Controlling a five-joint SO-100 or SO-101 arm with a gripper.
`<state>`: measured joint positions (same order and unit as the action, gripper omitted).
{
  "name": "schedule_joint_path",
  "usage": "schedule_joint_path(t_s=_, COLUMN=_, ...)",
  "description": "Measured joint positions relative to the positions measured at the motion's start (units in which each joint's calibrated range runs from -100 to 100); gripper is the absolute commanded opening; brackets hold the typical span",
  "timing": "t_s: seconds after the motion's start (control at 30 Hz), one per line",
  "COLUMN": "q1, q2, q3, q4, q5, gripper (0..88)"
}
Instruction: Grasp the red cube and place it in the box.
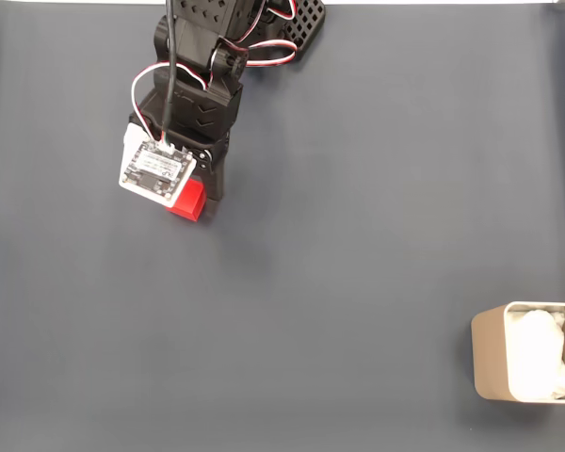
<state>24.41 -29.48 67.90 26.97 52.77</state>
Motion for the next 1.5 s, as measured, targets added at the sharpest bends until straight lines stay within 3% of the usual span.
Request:
schedule_joint_path(t_s=0.3, q1=-0.4, q2=0.2, q3=0.0, q4=0.0, q5=1.6, gripper=0.0)
schedule_joint_path(t_s=0.6, q1=-1.5, q2=0.1, q3=-0.2, q4=1.1, q5=2.0, gripper=0.0)
schedule_joint_path(t_s=1.13, q1=-11.7, q2=-6.4, q3=-25.3, q4=28.7, q5=0.8, gripper=0.0)
schedule_joint_path(t_s=1.5, q1=-22.8, q2=-4.5, q3=-44.2, q4=38.7, q5=-0.3, gripper=0.6)
